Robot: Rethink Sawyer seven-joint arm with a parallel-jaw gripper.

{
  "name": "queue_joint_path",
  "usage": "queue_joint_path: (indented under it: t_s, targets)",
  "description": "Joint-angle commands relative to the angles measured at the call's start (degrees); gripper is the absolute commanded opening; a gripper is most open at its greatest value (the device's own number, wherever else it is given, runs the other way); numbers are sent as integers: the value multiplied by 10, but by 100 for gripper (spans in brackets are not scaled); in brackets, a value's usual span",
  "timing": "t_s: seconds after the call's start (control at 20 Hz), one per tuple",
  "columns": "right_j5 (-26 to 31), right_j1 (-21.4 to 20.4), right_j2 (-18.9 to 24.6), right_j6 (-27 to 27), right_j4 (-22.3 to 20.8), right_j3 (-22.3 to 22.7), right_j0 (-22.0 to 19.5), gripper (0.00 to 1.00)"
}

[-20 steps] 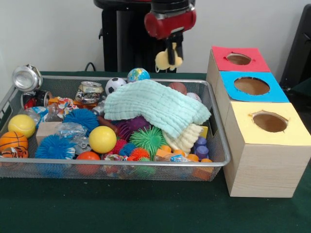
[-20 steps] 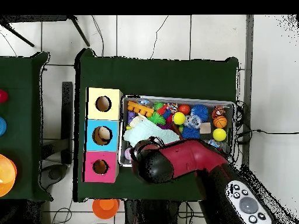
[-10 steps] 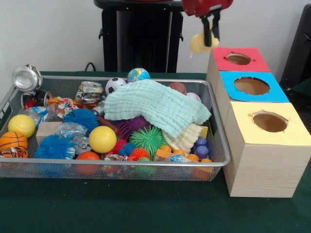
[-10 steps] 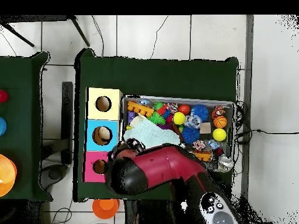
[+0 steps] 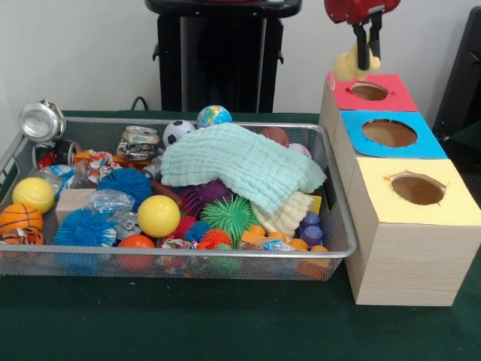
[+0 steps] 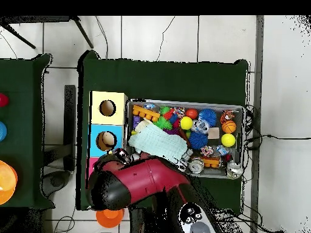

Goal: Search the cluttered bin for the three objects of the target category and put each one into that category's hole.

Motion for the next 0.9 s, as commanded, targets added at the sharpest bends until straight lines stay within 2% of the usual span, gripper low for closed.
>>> queue_joint_path:
  t_s: [0.05, 0.9]
  targets:
    - [-22, 38, -61, 162, 50, 14, 13, 0]
    - [-63, 26, -38, 172, 164, 53, 34, 0]
